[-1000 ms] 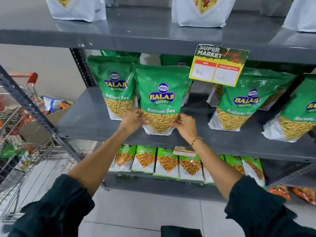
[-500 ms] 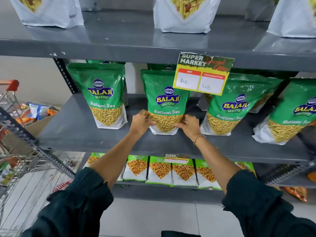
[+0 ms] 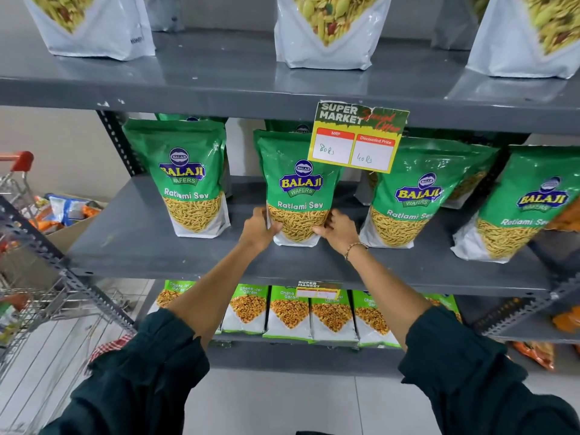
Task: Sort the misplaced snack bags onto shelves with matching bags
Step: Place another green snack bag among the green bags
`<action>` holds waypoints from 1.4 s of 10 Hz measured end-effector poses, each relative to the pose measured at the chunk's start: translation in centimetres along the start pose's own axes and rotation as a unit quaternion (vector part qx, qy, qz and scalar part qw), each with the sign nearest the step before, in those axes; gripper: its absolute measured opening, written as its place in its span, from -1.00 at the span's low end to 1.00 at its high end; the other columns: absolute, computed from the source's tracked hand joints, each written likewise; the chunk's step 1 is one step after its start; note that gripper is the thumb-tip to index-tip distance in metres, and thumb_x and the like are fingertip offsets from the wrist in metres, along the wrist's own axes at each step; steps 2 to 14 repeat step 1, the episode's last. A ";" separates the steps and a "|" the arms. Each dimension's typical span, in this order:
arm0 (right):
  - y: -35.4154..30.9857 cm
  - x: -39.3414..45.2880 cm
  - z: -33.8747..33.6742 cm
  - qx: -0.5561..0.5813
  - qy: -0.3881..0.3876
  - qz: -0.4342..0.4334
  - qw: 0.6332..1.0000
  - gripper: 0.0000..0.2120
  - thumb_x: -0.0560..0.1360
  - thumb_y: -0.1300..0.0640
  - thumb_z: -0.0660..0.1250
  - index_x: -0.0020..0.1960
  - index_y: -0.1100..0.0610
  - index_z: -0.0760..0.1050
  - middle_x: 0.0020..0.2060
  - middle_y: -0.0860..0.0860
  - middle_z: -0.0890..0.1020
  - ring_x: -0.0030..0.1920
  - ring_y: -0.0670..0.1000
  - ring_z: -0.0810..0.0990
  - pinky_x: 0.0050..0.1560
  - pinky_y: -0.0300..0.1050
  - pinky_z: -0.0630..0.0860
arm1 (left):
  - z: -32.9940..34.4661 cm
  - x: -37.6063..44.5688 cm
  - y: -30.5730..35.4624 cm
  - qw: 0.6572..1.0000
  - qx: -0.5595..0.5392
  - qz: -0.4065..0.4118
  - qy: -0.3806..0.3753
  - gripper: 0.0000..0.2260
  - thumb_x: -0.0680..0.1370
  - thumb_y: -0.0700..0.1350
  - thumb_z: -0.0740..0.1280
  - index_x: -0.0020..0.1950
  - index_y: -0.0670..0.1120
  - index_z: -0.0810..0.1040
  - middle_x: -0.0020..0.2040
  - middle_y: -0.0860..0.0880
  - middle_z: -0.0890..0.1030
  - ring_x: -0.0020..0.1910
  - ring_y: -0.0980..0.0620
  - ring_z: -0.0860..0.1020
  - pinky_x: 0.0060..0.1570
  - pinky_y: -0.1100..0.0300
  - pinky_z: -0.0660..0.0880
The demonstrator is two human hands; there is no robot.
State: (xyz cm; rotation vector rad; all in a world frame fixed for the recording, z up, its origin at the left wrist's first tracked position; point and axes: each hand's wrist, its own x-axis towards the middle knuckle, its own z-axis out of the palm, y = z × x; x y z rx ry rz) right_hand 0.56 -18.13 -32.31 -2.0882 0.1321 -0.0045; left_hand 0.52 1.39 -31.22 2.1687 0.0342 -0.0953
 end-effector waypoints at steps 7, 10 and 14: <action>-0.3 -2.0 0.4 -0.012 0.078 -0.004 0.997 -0.52 0.43 0.23 0.35 0.30 0.23 0.32 0.25 0.22 0.52 0.26 0.19 0.48 0.31 0.14 0.41 | -0.2 -1.8 0.3 1.000 0.024 -0.010 -0.007 -0.44 0.54 -0.03 0.28 0.42 -0.26 0.15 0.40 -0.23 0.40 0.36 -0.22 0.38 0.22 0.04 0.37; -0.3 -2.0 0.4 -0.012 0.078 -0.004 0.997 -0.52 0.43 0.23 0.35 0.30 0.23 0.32 0.25 0.22 0.52 0.26 0.19 0.48 0.31 0.14 0.41 | -0.2 -1.8 0.3 1.000 0.024 -0.010 -0.007 -0.44 0.54 -0.03 0.28 0.42 -0.26 0.15 0.40 -0.23 0.40 0.36 -0.22 0.38 0.22 0.04 0.37; -0.3 -2.0 0.4 -0.012 0.078 -0.004 0.997 -0.52 0.43 0.23 0.35 0.30 0.23 0.32 0.25 0.22 0.52 0.26 0.19 0.48 0.31 0.14 0.41 | -0.2 -1.8 0.3 1.000 0.024 -0.010 -0.007 -0.44 0.54 -0.03 0.28 0.42 -0.26 0.15 0.40 -0.23 0.40 0.36 -0.22 0.38 0.22 0.04 0.37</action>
